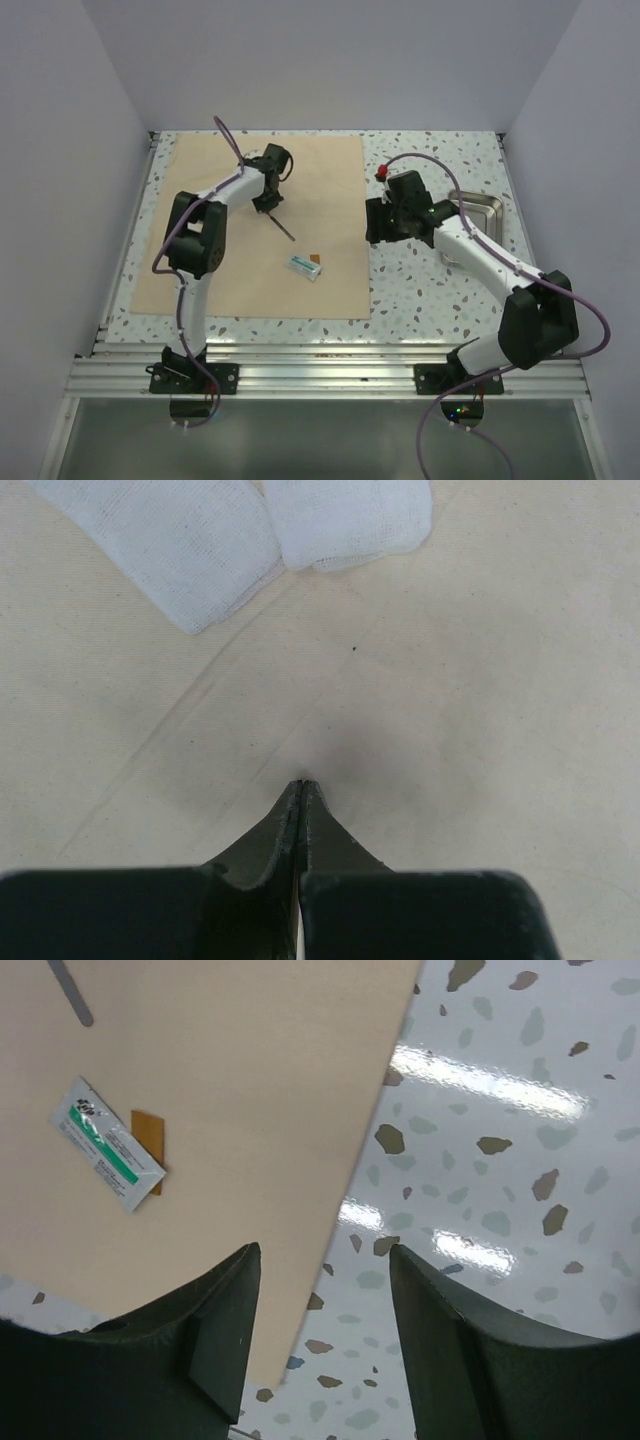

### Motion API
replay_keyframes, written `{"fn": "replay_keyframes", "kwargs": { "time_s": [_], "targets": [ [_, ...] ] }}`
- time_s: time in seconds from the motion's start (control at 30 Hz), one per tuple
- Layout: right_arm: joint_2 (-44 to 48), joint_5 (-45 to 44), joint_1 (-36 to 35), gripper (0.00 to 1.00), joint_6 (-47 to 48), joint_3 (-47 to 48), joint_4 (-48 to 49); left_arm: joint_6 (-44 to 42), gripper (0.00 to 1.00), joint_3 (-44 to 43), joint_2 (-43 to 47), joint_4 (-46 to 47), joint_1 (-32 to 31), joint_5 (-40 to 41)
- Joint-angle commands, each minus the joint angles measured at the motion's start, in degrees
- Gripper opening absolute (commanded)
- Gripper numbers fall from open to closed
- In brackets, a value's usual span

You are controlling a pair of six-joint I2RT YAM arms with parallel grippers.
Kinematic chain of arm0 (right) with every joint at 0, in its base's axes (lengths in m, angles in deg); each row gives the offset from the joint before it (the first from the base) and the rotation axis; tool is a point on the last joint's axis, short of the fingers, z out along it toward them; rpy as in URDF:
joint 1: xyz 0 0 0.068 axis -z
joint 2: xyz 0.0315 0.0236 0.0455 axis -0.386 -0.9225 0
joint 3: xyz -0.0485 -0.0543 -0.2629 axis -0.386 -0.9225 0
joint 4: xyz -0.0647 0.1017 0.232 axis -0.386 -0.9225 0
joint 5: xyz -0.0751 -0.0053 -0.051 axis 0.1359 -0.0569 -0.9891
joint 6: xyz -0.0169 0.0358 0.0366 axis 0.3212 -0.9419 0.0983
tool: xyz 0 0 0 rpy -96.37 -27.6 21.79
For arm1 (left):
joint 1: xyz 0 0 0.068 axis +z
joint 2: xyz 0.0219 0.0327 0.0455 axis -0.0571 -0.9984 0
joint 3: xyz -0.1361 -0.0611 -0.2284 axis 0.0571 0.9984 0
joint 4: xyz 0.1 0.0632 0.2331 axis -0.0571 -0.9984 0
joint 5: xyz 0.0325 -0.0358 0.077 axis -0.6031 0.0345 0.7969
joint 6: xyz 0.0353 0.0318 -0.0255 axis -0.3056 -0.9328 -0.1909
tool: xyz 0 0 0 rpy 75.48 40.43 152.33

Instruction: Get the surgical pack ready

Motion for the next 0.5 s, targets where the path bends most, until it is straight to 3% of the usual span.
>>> {"fn": "replay_keyframes", "kwargs": {
  "time_s": [0.0,0.27,0.47],
  "targets": [
    [-2.8,8.3,-1.1,0.58,-2.3,0.5,7.7,-3.9,0.00,6.6,4.8,5.9,0.1,-4.2],
    [-14.1,23.8,-3.9,0.57,-5.2,2.1,24.1,-7.4,0.00,12.6,10.7,9.7,0.1,-6.7],
    [-23.9,30.3,-4.9,0.58,-7.7,7.7,30.0,-9.0,0.00,16.8,14.4,12.8,0.1,-8.4]
  ]
}}
